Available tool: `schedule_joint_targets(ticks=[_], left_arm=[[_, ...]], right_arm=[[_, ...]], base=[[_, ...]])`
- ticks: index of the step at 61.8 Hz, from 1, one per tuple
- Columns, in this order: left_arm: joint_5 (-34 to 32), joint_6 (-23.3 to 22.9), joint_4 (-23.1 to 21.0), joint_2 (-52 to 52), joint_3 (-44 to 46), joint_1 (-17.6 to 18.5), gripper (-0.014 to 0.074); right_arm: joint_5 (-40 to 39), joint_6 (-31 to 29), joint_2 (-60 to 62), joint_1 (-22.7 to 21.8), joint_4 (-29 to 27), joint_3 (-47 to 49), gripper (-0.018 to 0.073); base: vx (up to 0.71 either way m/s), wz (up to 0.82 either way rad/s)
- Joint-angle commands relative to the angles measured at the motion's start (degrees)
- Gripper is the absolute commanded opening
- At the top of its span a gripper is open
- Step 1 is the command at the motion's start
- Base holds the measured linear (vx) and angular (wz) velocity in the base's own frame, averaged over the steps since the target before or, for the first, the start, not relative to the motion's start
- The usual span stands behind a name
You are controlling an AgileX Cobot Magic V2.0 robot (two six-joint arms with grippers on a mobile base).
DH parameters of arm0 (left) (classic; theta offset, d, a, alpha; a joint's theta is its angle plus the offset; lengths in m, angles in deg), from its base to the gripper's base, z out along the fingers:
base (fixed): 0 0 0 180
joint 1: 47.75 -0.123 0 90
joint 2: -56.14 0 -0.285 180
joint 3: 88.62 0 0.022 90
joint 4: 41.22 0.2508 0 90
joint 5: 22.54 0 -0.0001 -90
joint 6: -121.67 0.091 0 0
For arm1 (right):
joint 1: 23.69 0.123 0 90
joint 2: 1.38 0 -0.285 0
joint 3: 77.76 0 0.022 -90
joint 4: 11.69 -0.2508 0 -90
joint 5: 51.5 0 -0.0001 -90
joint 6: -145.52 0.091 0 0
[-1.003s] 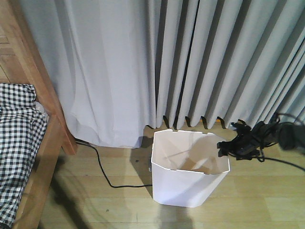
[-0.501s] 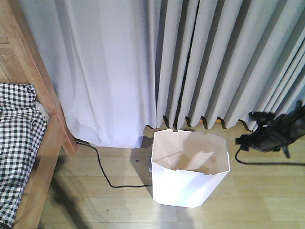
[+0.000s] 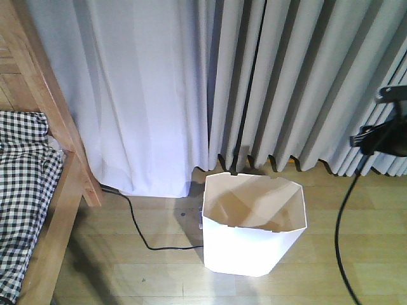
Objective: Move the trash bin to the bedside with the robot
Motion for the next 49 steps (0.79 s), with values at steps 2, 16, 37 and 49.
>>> schedule_joint_targets(ticks=[2, 16, 37, 49], left_arm=[[-4.26, -0.79, -0.54, -0.4, -0.66, 0.36, -0.0006], [-4.26, -0.79, -0.54, -0.4, -0.66, 0.36, -0.0006], [-4.26, -0.79, -0.54, -0.4, -0.66, 0.36, -0.0006], [-4.26, -0.79, -0.54, -0.4, -0.66, 0.36, -0.0006]], right_arm=[[-1.86, -0.02, 10.29, 0.02, -1.26, -2.29, 0.0561], [-2.47, -0.02, 27.18, 6.8, -3.99, -7.91, 0.0561], [-2.9, -0.02, 48.91, 9.06, -11.79, -18.92, 0.0561], [-1.86, -0.02, 59.28, 9.06, -15.61, -23.0, 0.0561]], base=[[0.0, 0.0], [0.0, 0.0], [0.0, 0.0], [0.0, 0.0]])
